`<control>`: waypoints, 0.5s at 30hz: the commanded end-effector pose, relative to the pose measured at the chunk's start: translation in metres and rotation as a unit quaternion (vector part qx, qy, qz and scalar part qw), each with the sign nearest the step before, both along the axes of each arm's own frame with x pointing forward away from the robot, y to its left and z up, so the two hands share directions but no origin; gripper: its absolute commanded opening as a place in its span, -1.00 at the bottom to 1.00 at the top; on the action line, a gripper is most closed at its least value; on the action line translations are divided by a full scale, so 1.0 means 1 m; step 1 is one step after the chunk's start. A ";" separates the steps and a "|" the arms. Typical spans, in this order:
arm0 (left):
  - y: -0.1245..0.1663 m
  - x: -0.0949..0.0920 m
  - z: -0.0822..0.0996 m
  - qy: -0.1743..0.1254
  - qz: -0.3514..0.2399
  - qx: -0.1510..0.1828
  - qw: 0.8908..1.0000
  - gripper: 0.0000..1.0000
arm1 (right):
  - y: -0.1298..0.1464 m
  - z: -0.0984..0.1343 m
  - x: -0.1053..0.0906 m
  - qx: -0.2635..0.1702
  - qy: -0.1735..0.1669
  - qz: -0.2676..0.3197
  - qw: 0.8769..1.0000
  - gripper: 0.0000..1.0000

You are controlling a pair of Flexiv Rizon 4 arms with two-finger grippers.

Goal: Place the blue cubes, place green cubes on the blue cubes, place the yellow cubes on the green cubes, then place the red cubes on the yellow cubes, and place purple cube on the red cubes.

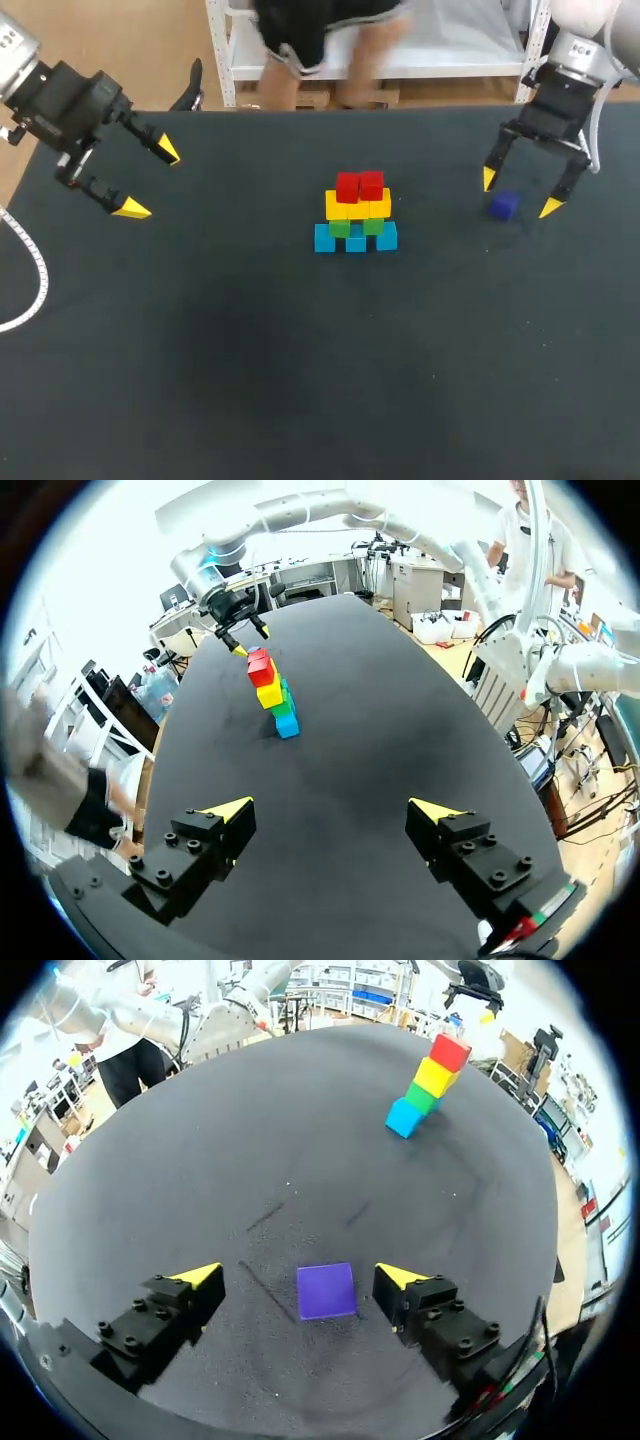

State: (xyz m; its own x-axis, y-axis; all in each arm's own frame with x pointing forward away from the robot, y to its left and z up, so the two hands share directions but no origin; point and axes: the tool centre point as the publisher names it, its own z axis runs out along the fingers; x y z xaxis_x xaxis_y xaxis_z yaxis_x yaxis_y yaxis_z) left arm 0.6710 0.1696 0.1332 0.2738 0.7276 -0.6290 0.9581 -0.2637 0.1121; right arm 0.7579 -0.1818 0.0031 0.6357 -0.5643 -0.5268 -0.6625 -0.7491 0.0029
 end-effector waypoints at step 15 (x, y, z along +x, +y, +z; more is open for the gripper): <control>0.001 0.000 -0.001 -0.001 -0.001 -0.001 1.000 1.00 | 0.002 -0.006 0.006 -0.007 0.006 -0.010 1.000 -1.00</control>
State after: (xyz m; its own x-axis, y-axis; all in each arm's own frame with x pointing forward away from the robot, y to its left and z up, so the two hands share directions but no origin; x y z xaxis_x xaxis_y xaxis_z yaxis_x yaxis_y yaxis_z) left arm 0.6710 0.1696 0.1332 0.2738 0.7275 -0.6291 0.9581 -0.2636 0.1121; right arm 0.7591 -0.1791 -0.0037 0.6235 -0.5852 -0.5185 -0.6776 -0.7353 0.0151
